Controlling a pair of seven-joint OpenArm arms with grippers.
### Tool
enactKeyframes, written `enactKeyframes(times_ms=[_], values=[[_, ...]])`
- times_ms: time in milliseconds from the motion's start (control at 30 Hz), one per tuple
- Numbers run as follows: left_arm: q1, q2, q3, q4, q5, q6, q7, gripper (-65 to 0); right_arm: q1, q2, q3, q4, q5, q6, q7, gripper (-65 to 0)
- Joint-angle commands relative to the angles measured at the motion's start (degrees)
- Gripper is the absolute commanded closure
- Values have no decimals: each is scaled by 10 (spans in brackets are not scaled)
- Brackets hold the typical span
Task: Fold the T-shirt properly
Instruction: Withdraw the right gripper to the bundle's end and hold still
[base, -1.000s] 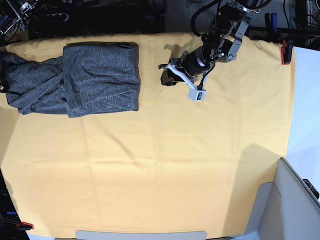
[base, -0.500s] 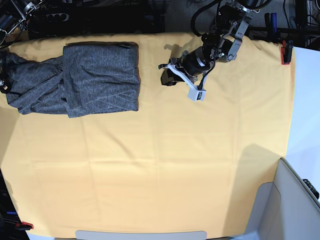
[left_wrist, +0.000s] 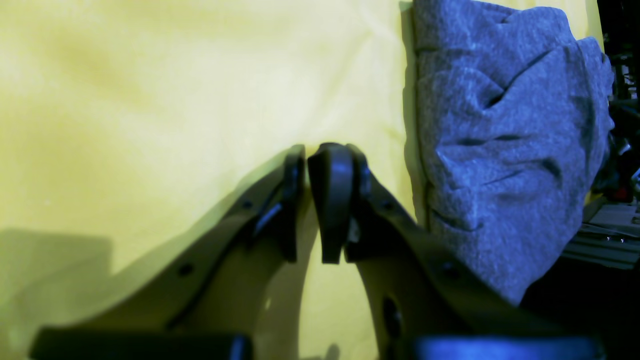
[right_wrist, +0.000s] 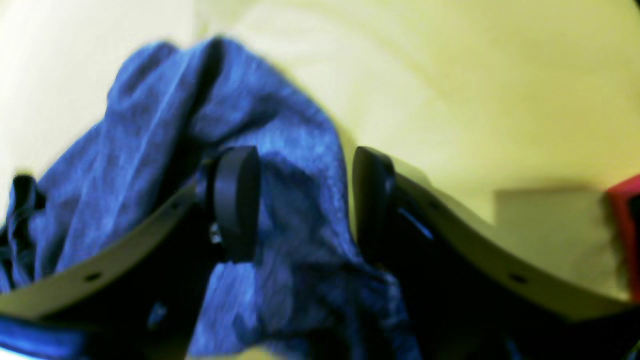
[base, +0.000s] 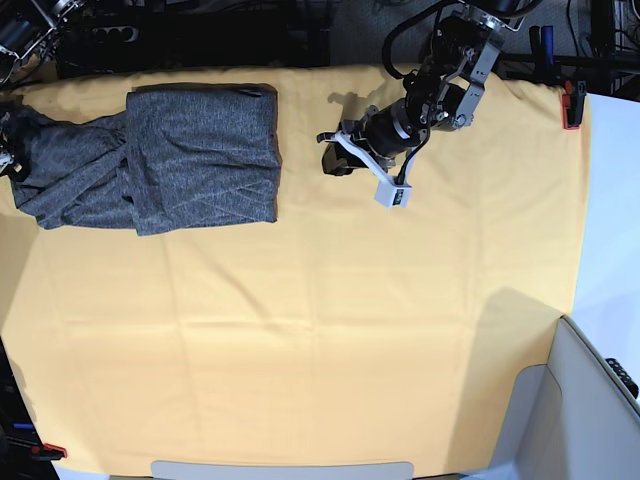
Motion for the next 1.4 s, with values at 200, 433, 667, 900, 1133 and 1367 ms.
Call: enactKeyframes(times_ms=[200, 433, 667, 900, 1133, 1367], values=[[-4, -3, 1, 3, 7, 7, 2, -73, -9, 3, -6, 16, 9, -2, -29, -298], [-4, -3, 1, 3, 7, 7, 2, -73, -9, -12, -7, 16, 9, -2, -29, -298], [-4, -3, -1, 3, 7, 7, 3, -73, -9, -10, -41, 16, 28, -2, -29, -298], [-4, -3, -2, 3, 7, 7, 3, -73, -7, -12, -48, 16, 29, -2, -29, -292], [-4, -3, -3, 3, 7, 7, 3, -73, -6, -13, -68, 16, 28, -2, -26, -68], [-4, -3, -3, 3, 7, 7, 3, -72, -3, -25, -90, 27, 28, -2, -25, -11]])
